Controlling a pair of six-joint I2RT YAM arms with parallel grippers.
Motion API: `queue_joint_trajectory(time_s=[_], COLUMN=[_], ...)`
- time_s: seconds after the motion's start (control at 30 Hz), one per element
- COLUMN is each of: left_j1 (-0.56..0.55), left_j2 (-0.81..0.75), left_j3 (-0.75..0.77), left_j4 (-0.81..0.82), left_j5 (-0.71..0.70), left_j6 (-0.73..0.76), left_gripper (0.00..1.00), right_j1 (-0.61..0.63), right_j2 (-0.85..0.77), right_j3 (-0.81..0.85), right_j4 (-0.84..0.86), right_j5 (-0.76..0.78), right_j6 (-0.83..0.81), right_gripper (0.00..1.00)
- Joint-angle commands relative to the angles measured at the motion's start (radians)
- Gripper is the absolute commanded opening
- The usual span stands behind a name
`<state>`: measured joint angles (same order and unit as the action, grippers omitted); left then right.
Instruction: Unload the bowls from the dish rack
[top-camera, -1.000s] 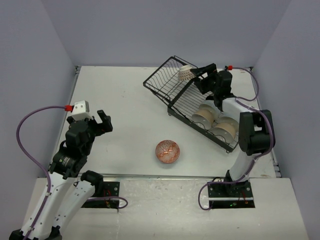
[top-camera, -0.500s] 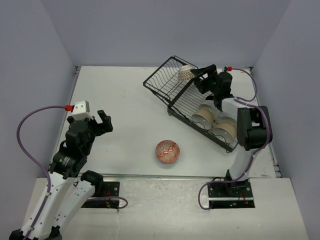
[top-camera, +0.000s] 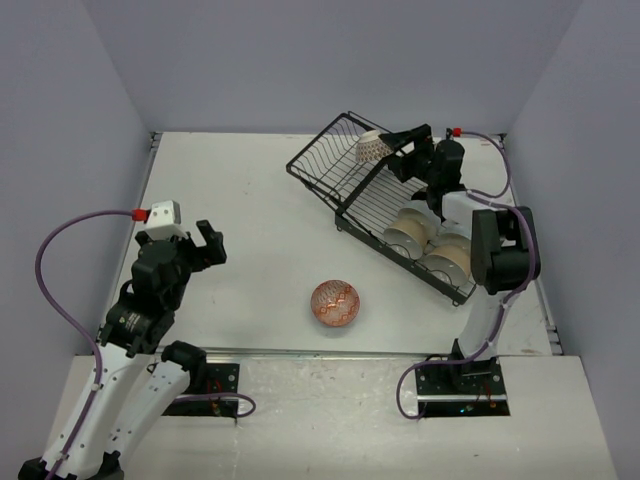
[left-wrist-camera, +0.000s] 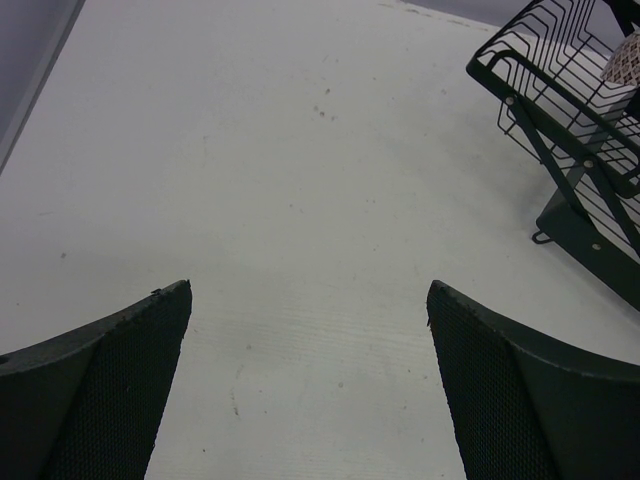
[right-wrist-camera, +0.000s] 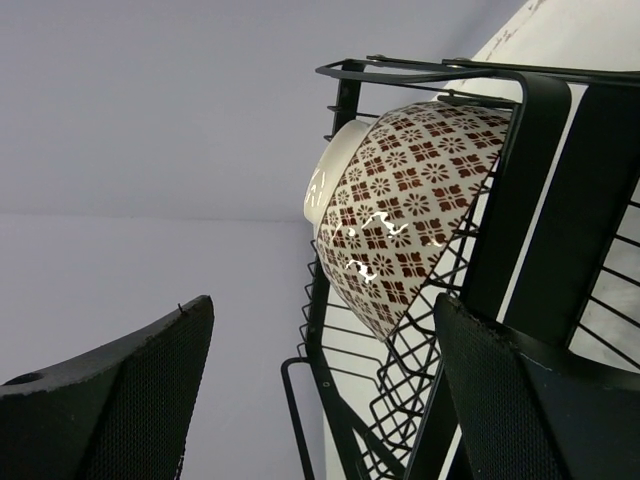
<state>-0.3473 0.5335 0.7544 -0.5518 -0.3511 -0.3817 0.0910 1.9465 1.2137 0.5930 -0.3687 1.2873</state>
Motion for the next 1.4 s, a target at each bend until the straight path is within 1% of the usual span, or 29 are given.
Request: queue_joint_trajectory(time_s=[0.0, 0.13, 0.7, 0.8, 1.2, 1.37], left_j1=[0.007, 0.007, 0.007, 0.007, 0.007, 0.007], left_j2=[0.006, 0.008, 0.010, 0.013, 0.011, 0.013], left_j3=[-0.001, -0.001, -0.001, -0.001, -0.003, -0.003], left_j4=[0.043, 0.044, 0.050, 0.049, 0.052, 0.053], left_j5=[0.011, 0.014, 0.026, 0.029, 0.040, 0.044], left_j6=[0.024, 0.026, 0.030, 0.032, 0.035, 0.037], left_gripper=[1.00, 1.00, 1.00, 1.00, 1.00, 1.00], right_j1=[-0.007, -0.011, -0.013, -0.013, -0.016, -0.014], right_j2=[0.017, 0.034, 0.078, 0.078, 0.123, 0.147], right_j3=[0.055, 0.055, 0.093, 0.093, 0.127, 0.135], right_j4=[0.054, 0.096, 0.122, 0.134, 0.157, 0.177], right_j5=[-0.047, -0.068, -0.081, -0.085, -0.102, -0.105], right_j6=[0.015, 0.032, 0.024, 0.029, 0.046, 0.066], right_gripper=[0.90, 0.90, 0.88, 0.84, 0.78, 0.73])
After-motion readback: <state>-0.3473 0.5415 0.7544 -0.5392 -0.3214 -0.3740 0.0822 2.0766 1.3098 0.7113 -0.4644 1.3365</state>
